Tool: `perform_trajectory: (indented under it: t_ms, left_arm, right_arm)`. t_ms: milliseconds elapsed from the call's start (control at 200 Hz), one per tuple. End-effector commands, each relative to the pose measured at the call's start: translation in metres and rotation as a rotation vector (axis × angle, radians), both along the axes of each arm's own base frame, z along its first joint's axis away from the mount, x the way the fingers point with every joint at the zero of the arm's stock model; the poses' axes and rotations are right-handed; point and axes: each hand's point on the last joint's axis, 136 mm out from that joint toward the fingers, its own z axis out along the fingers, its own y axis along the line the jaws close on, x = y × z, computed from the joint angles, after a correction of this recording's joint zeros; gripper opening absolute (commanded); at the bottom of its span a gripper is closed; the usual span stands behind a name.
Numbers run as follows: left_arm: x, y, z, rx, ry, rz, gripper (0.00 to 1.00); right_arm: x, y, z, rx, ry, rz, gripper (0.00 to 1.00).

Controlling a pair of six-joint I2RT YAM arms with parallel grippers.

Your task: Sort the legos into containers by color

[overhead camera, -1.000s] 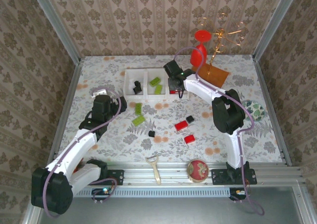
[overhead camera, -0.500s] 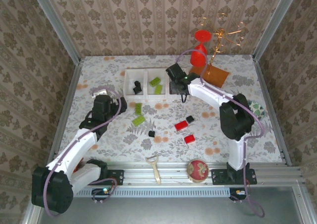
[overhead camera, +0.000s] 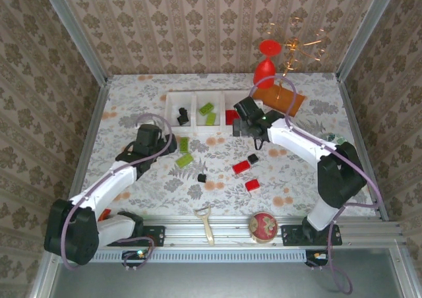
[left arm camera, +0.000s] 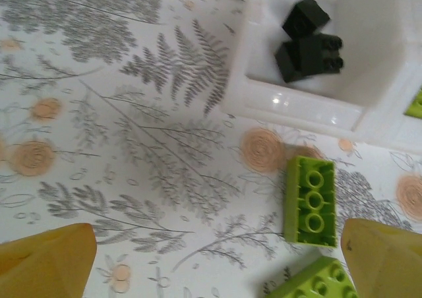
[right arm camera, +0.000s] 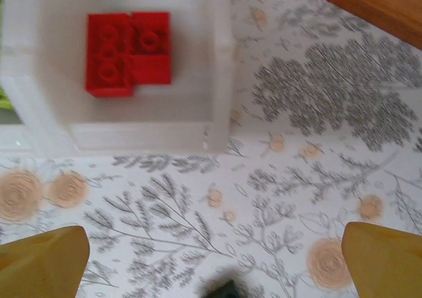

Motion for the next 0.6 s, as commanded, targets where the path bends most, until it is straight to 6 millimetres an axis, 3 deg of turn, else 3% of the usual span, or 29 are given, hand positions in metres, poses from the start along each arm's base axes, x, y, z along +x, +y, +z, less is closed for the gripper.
perform_trajectory:
  t_ms: [0,35,340,595]
  left_arm:
    - [0.006,-0.009,0.003,0.014,0.008,-0.001,0.93]
    - [0.003,-0.021,0.0,0.019,0.021,-0.032,0.92]
    - [0.009,-0.059,-0.027,0.026,0.133,-0.121,0.82]
    - [0.015,-0.073,-0.054,0.057,0.221,-0.148,0.77]
  right_arm:
    - [-0.011,-0.017,0.007,-0.02,-0.026,-0.073,1.0]
    - [-0.014,-0.021,0.005,-0.022,-0.024,-0.084,1.0]
    - [-0.026,-0.035,0.002,-0.037,-0.03,-0.144,1.0]
    - [-0.029,-0.044,0.01,-0.053,-0.058,-0.173,1.0]
